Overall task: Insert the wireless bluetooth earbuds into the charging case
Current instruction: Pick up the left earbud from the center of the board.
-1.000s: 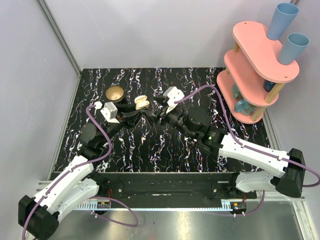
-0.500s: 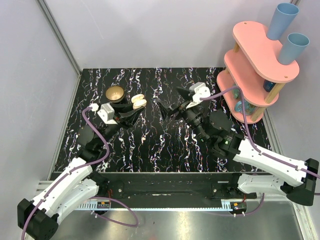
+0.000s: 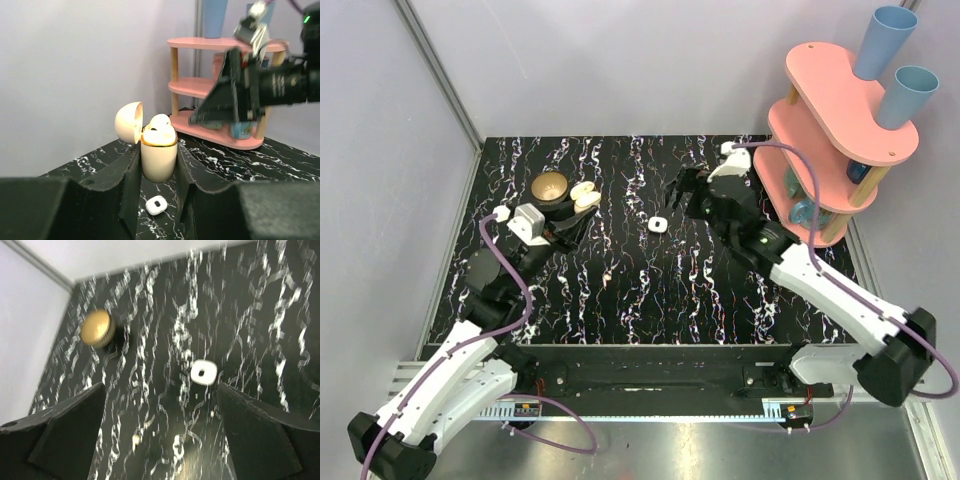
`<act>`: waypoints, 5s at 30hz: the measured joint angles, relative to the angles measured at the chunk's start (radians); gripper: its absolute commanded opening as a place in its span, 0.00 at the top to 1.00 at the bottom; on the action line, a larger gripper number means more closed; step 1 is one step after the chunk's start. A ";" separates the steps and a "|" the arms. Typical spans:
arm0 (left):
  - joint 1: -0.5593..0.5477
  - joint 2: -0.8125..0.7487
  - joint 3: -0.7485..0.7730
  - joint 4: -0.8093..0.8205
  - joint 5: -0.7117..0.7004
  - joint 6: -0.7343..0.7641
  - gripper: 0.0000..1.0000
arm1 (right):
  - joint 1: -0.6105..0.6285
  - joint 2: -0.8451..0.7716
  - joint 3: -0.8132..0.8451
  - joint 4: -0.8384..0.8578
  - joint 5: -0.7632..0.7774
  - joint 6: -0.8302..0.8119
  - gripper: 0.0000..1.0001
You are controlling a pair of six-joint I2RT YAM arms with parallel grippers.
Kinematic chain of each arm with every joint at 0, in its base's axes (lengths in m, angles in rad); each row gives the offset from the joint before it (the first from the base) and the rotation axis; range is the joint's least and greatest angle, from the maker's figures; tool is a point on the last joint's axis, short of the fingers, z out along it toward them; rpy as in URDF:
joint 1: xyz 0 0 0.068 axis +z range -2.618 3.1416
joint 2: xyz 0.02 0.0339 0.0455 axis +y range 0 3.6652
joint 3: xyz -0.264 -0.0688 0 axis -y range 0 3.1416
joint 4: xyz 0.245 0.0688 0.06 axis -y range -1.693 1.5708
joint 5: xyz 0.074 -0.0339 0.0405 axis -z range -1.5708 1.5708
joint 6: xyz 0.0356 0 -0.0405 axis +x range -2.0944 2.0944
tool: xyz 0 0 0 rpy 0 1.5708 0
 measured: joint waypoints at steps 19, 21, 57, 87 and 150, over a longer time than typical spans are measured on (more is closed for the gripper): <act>0.171 -0.191 0.001 -0.118 -0.050 -0.008 1.00 | 0.019 0.538 0.201 -0.322 -0.254 0.396 0.05; 0.172 -0.210 -0.004 -0.132 -0.058 -0.006 1.00 | 0.040 0.565 0.217 -0.338 -0.253 0.422 0.03; 0.173 -0.336 -0.069 -0.191 -0.122 0.002 1.00 | 0.029 0.745 0.370 -0.428 -0.387 0.703 0.17; 0.173 -0.427 -0.161 -0.201 -0.257 0.010 1.00 | 0.187 1.008 0.621 -0.629 -0.419 0.792 0.44; 0.173 -0.431 -0.165 -0.193 -0.299 0.030 1.00 | 0.186 1.083 0.709 -0.650 -0.421 0.745 0.59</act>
